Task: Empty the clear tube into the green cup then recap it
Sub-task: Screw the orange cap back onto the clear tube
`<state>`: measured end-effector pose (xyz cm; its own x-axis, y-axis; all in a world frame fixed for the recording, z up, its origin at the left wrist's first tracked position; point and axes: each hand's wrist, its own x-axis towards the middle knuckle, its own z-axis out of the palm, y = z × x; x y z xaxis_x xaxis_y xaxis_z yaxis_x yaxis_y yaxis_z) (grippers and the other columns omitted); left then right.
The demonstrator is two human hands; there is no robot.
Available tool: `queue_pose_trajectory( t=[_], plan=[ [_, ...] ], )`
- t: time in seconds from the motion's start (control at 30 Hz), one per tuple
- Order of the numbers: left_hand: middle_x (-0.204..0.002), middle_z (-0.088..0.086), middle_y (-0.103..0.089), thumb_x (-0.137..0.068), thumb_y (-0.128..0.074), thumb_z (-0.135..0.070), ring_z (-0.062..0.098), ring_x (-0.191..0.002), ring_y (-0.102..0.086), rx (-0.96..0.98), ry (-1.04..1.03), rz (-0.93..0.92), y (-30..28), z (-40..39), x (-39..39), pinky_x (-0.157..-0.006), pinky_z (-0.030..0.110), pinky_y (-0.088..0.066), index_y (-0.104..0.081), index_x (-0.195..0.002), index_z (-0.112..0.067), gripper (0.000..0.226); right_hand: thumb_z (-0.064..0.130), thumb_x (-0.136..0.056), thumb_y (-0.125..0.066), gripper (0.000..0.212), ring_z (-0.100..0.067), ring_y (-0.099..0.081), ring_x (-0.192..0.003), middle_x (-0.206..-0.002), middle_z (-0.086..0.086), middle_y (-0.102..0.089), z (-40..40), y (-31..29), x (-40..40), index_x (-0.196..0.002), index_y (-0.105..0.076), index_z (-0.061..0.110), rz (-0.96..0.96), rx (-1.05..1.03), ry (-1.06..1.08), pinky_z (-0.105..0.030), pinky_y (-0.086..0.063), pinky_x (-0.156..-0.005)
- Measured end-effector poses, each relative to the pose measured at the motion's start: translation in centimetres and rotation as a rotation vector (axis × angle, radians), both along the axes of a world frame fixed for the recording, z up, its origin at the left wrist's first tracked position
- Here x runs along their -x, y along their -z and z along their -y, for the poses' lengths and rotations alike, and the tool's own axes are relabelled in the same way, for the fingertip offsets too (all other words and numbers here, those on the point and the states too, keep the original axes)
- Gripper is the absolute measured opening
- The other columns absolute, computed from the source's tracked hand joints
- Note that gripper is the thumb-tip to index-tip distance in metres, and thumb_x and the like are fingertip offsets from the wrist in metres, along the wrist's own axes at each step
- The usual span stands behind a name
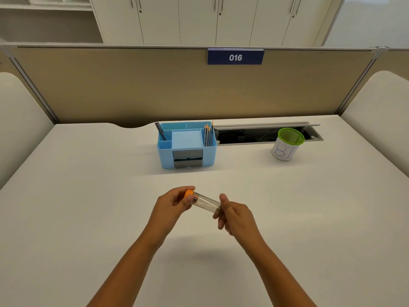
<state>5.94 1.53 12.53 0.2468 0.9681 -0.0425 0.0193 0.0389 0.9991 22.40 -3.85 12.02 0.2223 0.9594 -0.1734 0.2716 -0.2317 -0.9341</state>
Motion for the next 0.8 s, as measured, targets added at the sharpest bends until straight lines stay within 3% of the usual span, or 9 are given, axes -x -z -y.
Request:
queue_pose_trajectory(
  t=[0.07,0.17,0.23,0.3,0.43,0.6,0.7,0.8],
  plan=[
    [-0.094,-0.003,-0.069,-0.085,-0.058,-0.017,0.014,-0.089,-0.065,0.01,-0.018,0.004,0.2,0.0,-0.1,-0.065,0.01,-0.051,-0.064,-0.095,-0.028,0.017,0.051,-0.092,-0.036,0.037,-0.001,-0.046,-0.039,-0.055,0.006,-0.062,0.0,0.0,0.0,-0.083,-0.063,0.026,-0.03,0.0,0.012,-0.011,-0.037,-0.042],
    [-0.095,0.001,-0.069,-0.086,-0.057,-0.016,0.016,-0.09,-0.065,0.038,-0.062,0.016,0.6,-0.2,-0.2,-0.068,0.014,-0.054,-0.064,-0.103,-0.018,0.019,0.041,-0.09,-0.051,0.026,-0.003,-0.056,-0.052,-0.08,0.004,-0.063,0.0,-0.1,0.0,-0.113,-0.049,0.028,-0.097,-0.056,-0.033,-0.017,-0.045,-0.046],
    [-0.097,0.003,-0.069,-0.086,-0.056,-0.017,0.017,-0.091,-0.065,0.05,-0.063,0.019,0.7,-0.2,-0.2,-0.073,0.017,-0.055,-0.063,-0.104,-0.017,0.02,0.03,-0.088,-0.059,0.018,-0.002,-0.056,-0.05,-0.078,0.006,-0.063,0.0,-0.2,-0.1,-0.105,-0.055,0.028,-0.058,-0.112,-0.027,-0.015,-0.045,-0.045],
    [-0.098,0.004,-0.069,-0.084,-0.056,-0.02,0.017,-0.089,-0.066,0.049,-0.046,0.016,0.6,-0.2,-0.2,-0.074,0.018,-0.055,-0.063,-0.105,-0.017,0.022,0.032,-0.087,-0.06,0.008,0.0,-0.05,-0.042,-0.066,0.007,-0.064,-0.1,-0.3,-0.2,-0.092,-0.06,0.026,-0.015,-0.116,-0.023,-0.012,-0.039,-0.043],
    [-0.097,0.003,-0.069,-0.074,-0.058,-0.033,0.014,-0.087,-0.068,0.049,0.034,0.038,0.5,0.1,-0.2,-0.069,0.017,-0.054,-0.065,-0.099,-0.023,0.028,0.047,-0.09,-0.046,0.034,0.003,-0.047,-0.042,-0.05,0.008,-0.056,-0.1,-0.1,-0.2,-0.066,-0.059,0.027,0.081,-0.058,-0.039,-0.008,-0.036,-0.047],
    [-0.094,0.0,-0.07,-0.072,-0.057,-0.034,0.013,-0.086,-0.068,0.033,0.063,0.033,0.4,0.4,-0.1,-0.067,0.015,-0.053,-0.066,-0.097,-0.024,0.029,0.051,-0.092,-0.033,0.053,-0.002,-0.045,-0.043,-0.048,0.008,-0.05,-0.2,-0.1,0.0,-0.054,-0.054,0.022,0.053,0.041,-0.019,-0.015,-0.037,-0.051],
    [-0.092,-0.008,-0.074,-0.072,-0.059,-0.032,0.012,-0.09,-0.067,0.024,0.104,0.066,0.2,0.4,0.0,-0.069,0.016,-0.053,-0.065,-0.098,-0.03,0.027,0.055,-0.092,-0.033,0.056,-0.003,-0.036,-0.033,-0.04,0.009,-0.045,-0.1,-0.7,0.0,-0.052,-0.05,0.019,-0.172,0.272,-0.04,-0.014,-0.029,-0.039],
    [-0.088,-0.02,-0.073,-0.072,-0.059,-0.031,0.005,-0.092,-0.066,0.0,0.147,0.046,-0.2,0.4,-0.2,-0.067,0.013,-0.052,-0.063,-0.098,-0.036,0.027,0.057,-0.092,-0.03,0.058,-0.007,-0.029,-0.034,-0.038,0.007,-0.04,0.0,-0.9,-0.2,-0.05,-0.043,0.019,-0.388,0.458,-0.062,-0.017,-0.023,-0.037]
  ],
)
